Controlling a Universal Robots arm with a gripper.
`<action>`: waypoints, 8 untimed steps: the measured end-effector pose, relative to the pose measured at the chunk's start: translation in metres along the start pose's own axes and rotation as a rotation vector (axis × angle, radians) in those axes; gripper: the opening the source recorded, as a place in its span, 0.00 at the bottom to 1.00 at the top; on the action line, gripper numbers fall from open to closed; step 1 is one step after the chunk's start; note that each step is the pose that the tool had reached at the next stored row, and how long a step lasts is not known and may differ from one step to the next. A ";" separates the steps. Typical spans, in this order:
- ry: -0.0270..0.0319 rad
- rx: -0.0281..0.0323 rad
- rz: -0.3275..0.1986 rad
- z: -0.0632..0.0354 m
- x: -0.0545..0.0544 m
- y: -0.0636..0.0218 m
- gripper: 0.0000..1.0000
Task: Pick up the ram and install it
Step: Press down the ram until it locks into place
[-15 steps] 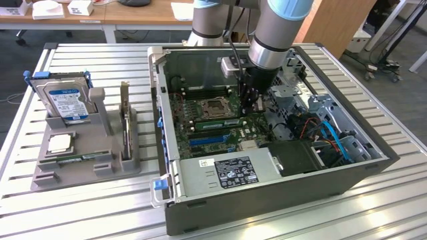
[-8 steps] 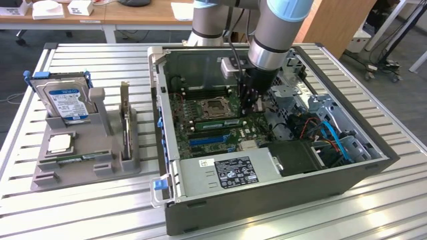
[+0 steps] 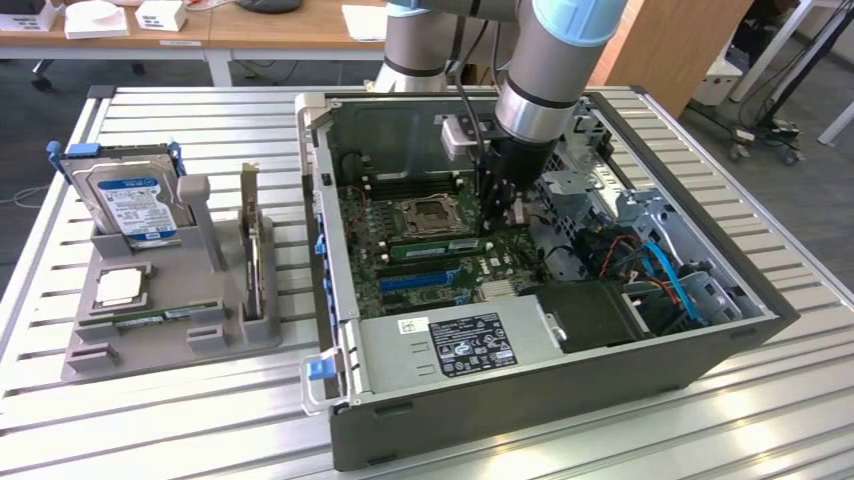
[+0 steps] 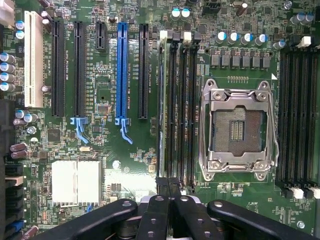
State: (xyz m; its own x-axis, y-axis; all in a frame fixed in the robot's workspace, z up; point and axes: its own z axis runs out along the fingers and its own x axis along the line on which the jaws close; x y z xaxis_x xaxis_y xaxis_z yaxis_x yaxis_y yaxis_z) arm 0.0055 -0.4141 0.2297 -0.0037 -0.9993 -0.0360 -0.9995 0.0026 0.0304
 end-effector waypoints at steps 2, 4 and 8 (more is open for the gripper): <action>0.0002 -0.0001 0.000 0.0009 0.000 0.0000 0.10; 0.0004 -0.0001 0.000 0.0009 0.000 0.0000 0.10; 0.0004 -0.0001 0.000 0.0009 0.000 -0.0012 0.10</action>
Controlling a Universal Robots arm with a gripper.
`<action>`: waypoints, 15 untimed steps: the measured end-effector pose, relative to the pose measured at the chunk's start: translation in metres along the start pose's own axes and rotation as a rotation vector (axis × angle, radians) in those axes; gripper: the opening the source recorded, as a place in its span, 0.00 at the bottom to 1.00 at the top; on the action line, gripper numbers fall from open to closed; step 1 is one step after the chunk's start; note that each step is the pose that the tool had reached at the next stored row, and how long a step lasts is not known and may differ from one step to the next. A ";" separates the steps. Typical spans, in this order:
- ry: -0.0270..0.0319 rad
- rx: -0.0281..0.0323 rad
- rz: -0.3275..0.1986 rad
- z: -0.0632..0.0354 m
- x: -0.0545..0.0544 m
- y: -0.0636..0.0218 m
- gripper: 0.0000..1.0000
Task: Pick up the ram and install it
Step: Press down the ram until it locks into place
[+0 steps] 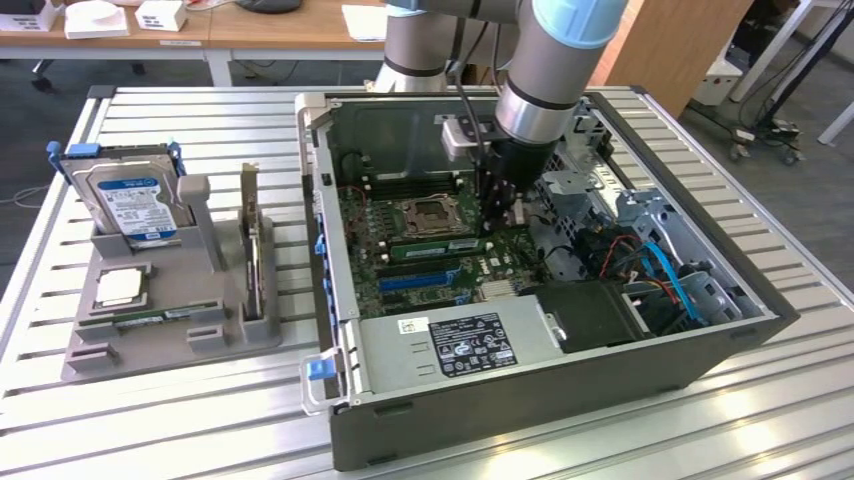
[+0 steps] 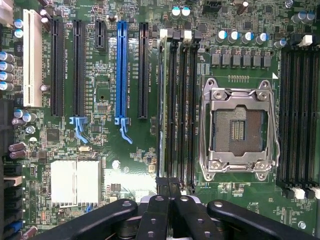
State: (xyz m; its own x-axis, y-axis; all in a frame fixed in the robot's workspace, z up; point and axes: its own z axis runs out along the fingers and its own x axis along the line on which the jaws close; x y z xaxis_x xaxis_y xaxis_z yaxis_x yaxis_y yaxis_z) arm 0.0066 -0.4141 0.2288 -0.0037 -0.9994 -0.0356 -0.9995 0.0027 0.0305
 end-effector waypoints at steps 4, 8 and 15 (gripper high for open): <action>-0.0004 0.0001 0.000 0.0008 0.000 -0.0002 0.10; 0.0001 0.0000 0.000 0.0017 0.000 -0.0002 0.10; 0.0000 0.0000 0.000 0.0023 0.000 -0.0002 0.10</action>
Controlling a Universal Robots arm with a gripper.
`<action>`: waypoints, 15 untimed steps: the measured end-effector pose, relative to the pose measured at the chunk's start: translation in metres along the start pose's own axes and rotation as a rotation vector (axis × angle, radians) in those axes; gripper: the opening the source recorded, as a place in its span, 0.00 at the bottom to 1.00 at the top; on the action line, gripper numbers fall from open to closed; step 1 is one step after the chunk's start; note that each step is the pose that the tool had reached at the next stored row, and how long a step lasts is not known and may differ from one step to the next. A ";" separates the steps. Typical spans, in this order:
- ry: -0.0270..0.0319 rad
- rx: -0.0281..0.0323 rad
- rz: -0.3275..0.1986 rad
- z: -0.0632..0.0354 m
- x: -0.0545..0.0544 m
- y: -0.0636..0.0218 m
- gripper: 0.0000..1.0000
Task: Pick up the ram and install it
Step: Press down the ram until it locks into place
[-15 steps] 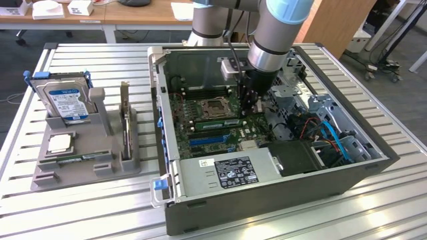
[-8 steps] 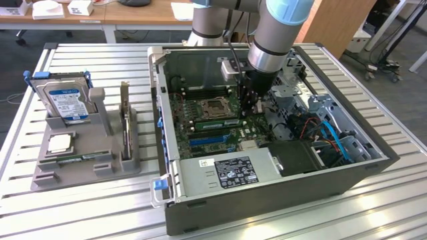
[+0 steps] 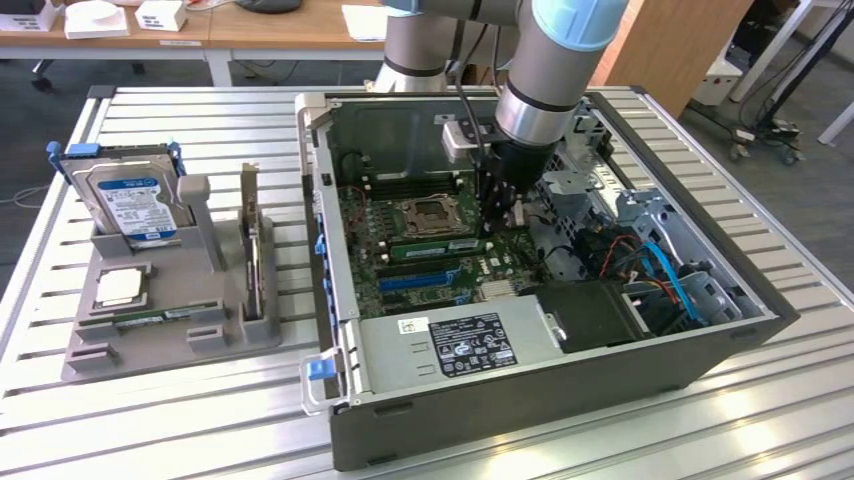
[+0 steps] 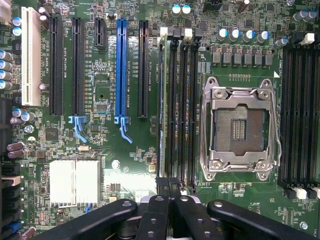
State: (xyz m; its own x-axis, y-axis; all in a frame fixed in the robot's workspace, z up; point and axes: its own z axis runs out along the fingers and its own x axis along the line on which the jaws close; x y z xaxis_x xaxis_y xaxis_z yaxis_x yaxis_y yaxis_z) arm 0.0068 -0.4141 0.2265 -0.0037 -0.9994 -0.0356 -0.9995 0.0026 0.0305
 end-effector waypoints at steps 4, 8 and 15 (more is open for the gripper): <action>-0.0002 0.0000 0.000 0.0004 0.000 0.0000 0.10; 0.0001 0.0000 0.000 0.0010 0.000 0.0000 0.10; 0.0002 -0.0001 0.000 0.0016 0.000 0.0000 0.10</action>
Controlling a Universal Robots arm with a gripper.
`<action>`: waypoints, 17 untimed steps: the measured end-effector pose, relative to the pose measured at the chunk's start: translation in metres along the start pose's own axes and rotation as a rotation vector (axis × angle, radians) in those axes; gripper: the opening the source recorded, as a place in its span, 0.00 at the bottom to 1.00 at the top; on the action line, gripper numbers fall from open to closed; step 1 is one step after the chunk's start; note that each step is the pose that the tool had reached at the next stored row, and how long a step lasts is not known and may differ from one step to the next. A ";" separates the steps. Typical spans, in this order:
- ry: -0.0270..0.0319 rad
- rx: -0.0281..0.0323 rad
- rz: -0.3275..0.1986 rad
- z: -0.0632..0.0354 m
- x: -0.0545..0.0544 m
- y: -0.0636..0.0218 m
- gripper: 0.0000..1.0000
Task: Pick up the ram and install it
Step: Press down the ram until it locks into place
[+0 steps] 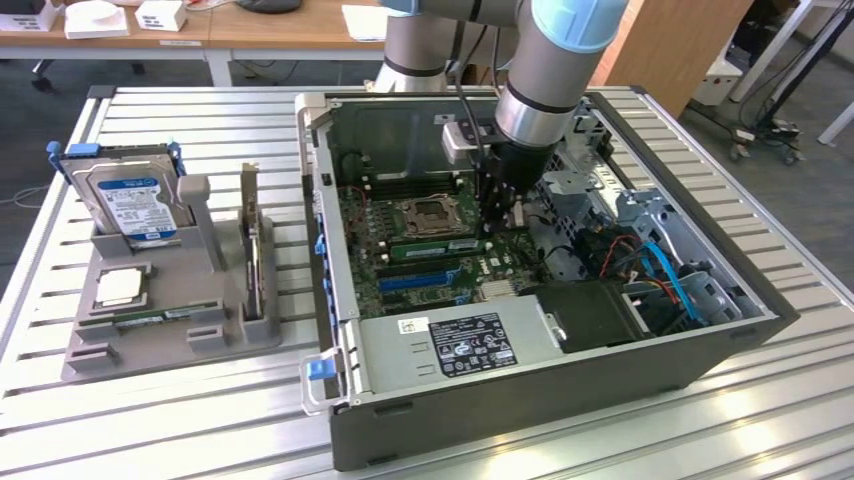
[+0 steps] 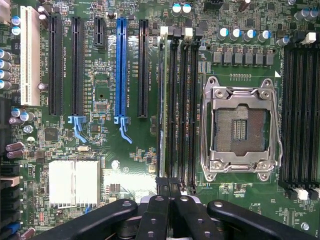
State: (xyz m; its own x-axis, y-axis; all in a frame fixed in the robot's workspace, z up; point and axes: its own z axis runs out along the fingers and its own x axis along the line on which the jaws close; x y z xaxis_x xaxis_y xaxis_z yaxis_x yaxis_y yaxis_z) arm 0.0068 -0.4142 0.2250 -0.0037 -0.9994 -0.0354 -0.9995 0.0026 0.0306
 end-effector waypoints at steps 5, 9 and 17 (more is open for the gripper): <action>-0.0003 0.0002 0.000 0.0008 0.000 -0.0001 0.10; 0.0000 0.0000 0.000 0.0011 0.000 0.0000 0.10; -0.0003 0.0001 0.000 0.0017 0.000 -0.0001 0.10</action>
State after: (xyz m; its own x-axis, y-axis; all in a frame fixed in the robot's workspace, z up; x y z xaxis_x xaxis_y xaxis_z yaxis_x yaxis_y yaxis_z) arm 0.0068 -0.4141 0.2233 -0.0037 -0.9994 -0.0357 -0.9995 0.0026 0.0305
